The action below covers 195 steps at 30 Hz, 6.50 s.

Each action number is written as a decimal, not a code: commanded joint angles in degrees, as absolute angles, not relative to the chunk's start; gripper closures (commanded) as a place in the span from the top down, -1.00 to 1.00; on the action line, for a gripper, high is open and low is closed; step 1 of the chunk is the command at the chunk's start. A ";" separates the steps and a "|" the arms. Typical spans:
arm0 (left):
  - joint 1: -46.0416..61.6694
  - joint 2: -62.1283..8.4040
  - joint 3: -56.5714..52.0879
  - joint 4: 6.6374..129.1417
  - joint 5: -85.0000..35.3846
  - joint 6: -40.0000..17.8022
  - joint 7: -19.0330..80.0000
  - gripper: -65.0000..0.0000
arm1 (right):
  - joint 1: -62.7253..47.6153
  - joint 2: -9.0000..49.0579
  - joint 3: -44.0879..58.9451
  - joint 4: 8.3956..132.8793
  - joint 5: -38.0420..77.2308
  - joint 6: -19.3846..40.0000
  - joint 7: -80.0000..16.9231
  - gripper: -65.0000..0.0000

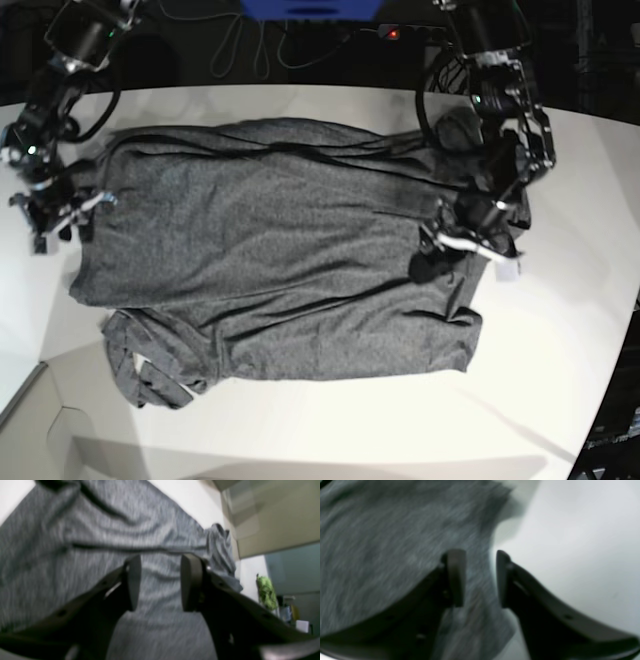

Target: Layout the t-shirt on the table in an organized manner, then fold the t-shirt properly

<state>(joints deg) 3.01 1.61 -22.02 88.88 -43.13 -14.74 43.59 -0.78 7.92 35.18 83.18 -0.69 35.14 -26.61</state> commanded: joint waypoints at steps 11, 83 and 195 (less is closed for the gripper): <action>3.21 -1.89 -22.20 75.82 -43.91 -14.99 43.03 -0.21 | -4.18 9.36 35.82 76.00 -0.13 34.95 -25.01 -0.15; -24.84 -11.47 -19.47 45.23 -25.80 -14.90 16.57 -0.21 | -15.60 5.32 21.05 103.60 0.31 40.00 -45.14 -0.28; -43.47 9.00 7.78 18.51 -18.07 -14.46 0.84 -1.00 | -4.79 5.93 36.70 91.74 -8.66 40.00 -16.92 -0.32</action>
<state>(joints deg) -40.66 8.60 7.79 17.19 -17.96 -14.11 2.76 -4.97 5.08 36.58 90.65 -9.63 40.05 -18.22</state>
